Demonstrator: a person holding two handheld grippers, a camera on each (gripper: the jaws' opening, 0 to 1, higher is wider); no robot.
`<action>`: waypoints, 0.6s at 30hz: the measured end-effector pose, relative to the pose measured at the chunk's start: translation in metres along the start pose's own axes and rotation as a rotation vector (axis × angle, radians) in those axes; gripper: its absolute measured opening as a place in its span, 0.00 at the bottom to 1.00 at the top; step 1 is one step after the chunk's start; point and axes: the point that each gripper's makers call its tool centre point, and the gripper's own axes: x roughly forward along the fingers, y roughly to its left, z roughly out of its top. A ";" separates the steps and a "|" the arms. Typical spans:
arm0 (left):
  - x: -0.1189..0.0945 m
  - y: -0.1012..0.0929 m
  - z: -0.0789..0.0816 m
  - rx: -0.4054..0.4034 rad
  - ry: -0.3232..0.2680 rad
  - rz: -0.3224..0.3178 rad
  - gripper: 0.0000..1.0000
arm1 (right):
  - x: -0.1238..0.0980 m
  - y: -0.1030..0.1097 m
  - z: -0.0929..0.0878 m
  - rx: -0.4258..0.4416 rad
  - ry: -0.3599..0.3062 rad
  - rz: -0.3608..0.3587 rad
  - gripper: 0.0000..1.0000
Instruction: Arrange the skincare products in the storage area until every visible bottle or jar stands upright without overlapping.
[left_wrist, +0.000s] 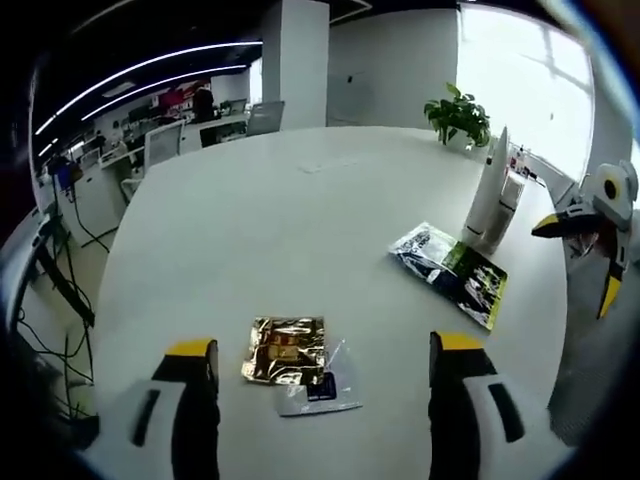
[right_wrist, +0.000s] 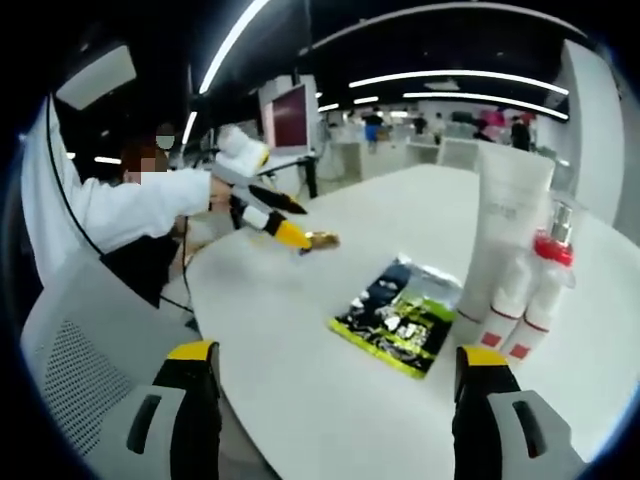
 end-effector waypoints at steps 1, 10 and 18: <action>0.001 0.002 -0.001 -0.004 0.003 0.001 0.77 | 0.000 -0.001 0.000 0.001 0.001 -0.003 1.00; 0.011 0.016 -0.003 -0.035 0.019 0.013 0.68 | 0.003 -0.001 -0.004 0.015 0.012 0.001 1.00; 0.016 0.023 -0.012 -0.054 0.048 0.036 0.63 | 0.003 -0.004 -0.006 0.023 0.018 -0.005 1.00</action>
